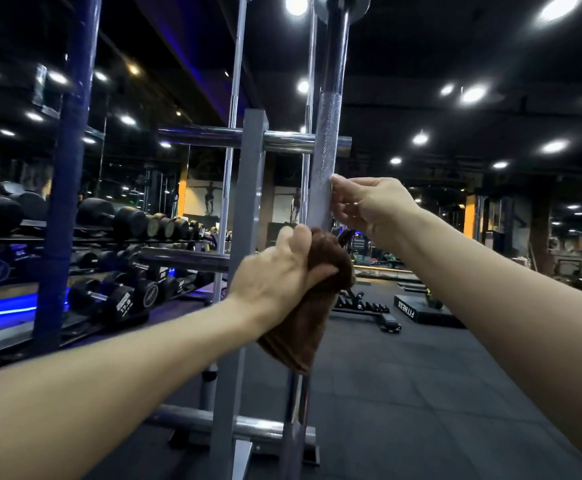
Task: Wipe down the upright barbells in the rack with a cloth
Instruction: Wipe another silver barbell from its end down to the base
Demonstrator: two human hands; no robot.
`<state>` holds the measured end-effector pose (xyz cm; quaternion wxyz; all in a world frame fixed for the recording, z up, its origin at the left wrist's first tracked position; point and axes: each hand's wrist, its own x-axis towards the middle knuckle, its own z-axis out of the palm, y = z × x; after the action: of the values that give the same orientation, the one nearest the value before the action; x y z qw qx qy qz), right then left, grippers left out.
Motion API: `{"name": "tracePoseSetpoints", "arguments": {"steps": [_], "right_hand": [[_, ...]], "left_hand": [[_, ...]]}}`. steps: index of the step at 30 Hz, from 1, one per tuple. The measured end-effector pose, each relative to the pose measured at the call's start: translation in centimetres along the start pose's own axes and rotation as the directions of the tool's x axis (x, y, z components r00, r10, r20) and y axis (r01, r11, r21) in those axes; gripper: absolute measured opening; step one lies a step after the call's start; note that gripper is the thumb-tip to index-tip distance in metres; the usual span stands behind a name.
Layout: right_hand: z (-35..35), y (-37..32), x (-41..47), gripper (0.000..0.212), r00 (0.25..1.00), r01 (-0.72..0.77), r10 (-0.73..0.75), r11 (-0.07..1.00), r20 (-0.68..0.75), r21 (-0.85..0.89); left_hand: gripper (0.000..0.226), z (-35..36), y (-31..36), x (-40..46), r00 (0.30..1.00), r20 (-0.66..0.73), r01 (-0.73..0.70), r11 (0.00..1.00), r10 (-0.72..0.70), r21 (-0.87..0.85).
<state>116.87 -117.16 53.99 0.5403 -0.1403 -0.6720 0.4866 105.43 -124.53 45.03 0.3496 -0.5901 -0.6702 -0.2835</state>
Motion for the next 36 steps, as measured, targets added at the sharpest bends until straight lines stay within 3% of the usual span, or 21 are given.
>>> {"name": "tracePoseSetpoints", "arguments": {"steps": [4, 6, 10, 14, 19, 23, 29, 36], "right_hand": [[0.2, -0.8, 0.3, 0.017, 0.998, 0.045, -0.049, 0.992, -0.031, -0.114], [0.4, -1.1, 0.8, 0.015, 0.997, 0.057, -0.063, 0.994, -0.055, -0.092], [0.4, -0.7, 0.7, 0.014, 0.999, 0.023, -0.026, 0.997, -0.035, -0.068], [0.5, -0.6, 0.2, 0.014, 0.999, -0.002, -0.002, 0.998, -0.047, -0.068], [1.2, -1.2, 0.1, 0.014, 0.995, -0.034, 0.020, 0.989, -0.097, -0.146], [1.3, -2.4, -0.3, 0.021, 0.989, -0.094, 0.073, 0.982, -0.130, -0.165], [2.2, -2.7, -1.6, 0.015, 0.975, -0.155, 0.136, 0.982, -0.177, -0.104], [4.3, -3.9, -1.8, 0.016, 0.965, -0.183, 0.099, 0.918, -0.244, -0.352]], "left_hand": [[0.064, -2.1, -0.1, 3.7, 0.986, -0.162, 0.020, 0.997, -0.033, -0.081], [0.063, -2.0, 0.5, 4.3, 0.981, -0.183, 0.046, 0.992, -0.066, -0.116], [0.057, 0.3, 0.4, 1.5, 0.989, -0.148, 0.007, 0.993, -0.025, -0.119], [0.056, 1.4, -0.2, -1.5, 0.999, 0.039, -0.019, 0.999, 0.020, -0.042], [0.062, -2.2, -0.3, 3.9, 0.998, -0.054, -0.024, 0.997, 0.020, -0.069], [0.065, -2.7, -0.4, 4.9, 0.999, -0.036, -0.006, 0.989, 0.000, -0.145], [0.059, -1.0, -1.3, -0.1, 0.975, 0.199, -0.059, 0.978, 0.099, -0.200], [0.062, -3.6, -3.1, 3.9, 0.996, 0.026, -0.071, 0.960, 0.081, -0.271]]}}
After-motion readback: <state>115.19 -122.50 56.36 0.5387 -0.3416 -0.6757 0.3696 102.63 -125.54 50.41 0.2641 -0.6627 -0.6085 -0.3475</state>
